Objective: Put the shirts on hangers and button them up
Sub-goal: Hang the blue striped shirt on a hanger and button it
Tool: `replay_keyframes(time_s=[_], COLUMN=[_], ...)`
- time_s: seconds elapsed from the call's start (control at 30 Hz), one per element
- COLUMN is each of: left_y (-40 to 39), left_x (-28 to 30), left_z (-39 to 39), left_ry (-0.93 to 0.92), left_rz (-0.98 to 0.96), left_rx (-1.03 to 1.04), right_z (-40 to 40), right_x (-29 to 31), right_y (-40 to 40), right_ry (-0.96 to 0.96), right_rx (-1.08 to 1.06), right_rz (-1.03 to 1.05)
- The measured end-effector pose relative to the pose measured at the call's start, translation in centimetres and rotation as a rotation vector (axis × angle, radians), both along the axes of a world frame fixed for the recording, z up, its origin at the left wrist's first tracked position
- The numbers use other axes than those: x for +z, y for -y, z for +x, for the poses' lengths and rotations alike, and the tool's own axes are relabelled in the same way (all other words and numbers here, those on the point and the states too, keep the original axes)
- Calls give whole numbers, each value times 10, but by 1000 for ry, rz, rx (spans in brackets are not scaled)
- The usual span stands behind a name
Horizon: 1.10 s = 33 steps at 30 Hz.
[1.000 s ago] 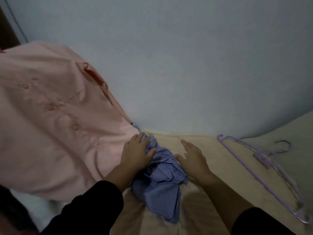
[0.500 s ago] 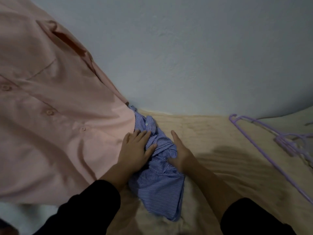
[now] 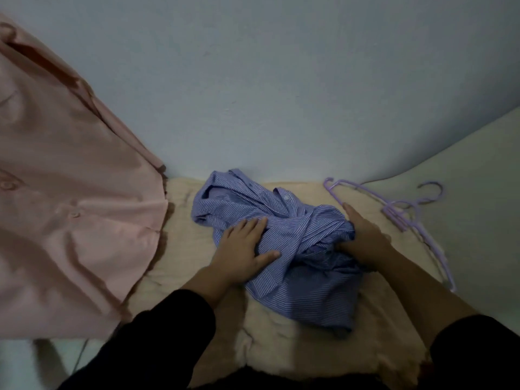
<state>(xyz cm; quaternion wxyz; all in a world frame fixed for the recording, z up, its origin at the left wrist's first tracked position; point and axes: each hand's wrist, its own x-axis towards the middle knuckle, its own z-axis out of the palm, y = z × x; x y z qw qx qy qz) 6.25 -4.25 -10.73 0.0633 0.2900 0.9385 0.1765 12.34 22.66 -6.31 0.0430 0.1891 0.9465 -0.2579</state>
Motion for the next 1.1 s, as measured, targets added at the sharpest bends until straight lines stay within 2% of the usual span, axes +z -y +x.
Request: replay_keyframes(time_s=[0.1, 0.27, 0.37, 0.47, 0.53, 0.6, 0.7, 0.8, 0.87, 0.97, 1.1], left_y=[2, 12, 17, 23, 25, 26, 25, 24, 21, 12, 3], left_x=[-1, -4, -6, -5, -5, -3, 1, 2, 2, 6, 11], left_z=[0, -3, -9, -12, -15, -19, -27, -43, -58, -80, -99], left_ry=[11, -35, -34, -26, -86, -158, -292, -389, -396, -318, -174], left_rz=[-20, -9, 11, 43, 90, 102, 129, 202, 248, 305, 211], left_rx=[37, 88, 112, 115, 128, 176, 228, 229, 195, 118, 81], right_z=[2, 2, -4, -7, -9, -10, -17, -37, -61, -97, -125], right_x=[-7, -7, -14, -12, -11, -10, -7, 2, 3, -1, -7], right_y=[0, 33, 42, 43, 47, 54, 63, 75, 82, 99, 116], right_ry=[6, -173, -81, -59, -15, 24, -96, -300, -361, -272, 52], right_rx=[57, 187, 215, 282, 375, 361, 239, 219, 236, 217, 149], right_rz=[121, 280, 313, 252, 171, 35, -117, -105, -110, -111, -31])
